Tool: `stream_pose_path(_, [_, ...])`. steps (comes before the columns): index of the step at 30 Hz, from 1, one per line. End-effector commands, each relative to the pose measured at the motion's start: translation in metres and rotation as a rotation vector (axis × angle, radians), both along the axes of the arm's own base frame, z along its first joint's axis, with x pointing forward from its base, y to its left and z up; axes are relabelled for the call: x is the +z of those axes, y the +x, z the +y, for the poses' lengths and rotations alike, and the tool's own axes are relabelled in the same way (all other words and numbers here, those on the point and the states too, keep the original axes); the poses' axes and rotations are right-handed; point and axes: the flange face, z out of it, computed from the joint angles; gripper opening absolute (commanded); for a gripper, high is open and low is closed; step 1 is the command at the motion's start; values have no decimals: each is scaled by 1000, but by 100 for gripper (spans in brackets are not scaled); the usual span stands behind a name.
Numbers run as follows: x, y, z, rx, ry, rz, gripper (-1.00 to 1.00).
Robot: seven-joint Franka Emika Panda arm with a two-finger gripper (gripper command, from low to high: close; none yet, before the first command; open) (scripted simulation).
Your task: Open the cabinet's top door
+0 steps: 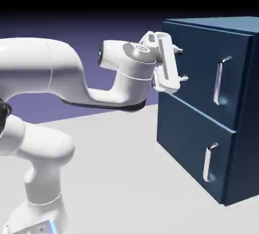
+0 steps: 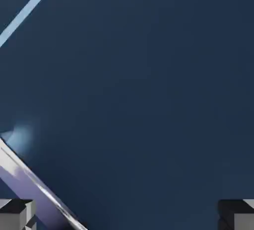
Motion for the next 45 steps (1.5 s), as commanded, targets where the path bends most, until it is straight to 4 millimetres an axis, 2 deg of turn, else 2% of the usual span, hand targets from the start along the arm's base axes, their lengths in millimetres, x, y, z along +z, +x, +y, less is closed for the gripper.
stream_pose_path(1, [-3, 2, -4, 7, -43, -12, 100])
stream_pose_path(9, [-30, 24, -33, 51, -386, -106, 100])
stream_pose_path(17, [-69, 51, -60, 84, -733, -187, 100])
stream_pose_path(19, [-70, 52, -60, 84, -737, -188, 100])
stream_pose_path(24, [-70, 102, -58, 84, -737, -188, 100])
stream_pose_path(25, [-70, 102, -58, 84, -737, -188, -100])
stream_pose_path(26, [-70, 102, -58, 84, -737, -188, -100])
stream_pose_path(32, [-69, 62, -46, 2, -744, -157, -100])
stream_pose_path(40, [-70, 30, -32, -66, -749, -129, -100])
stream_pose_path(45, [-70, 20, -28, -90, -753, -121, -100])
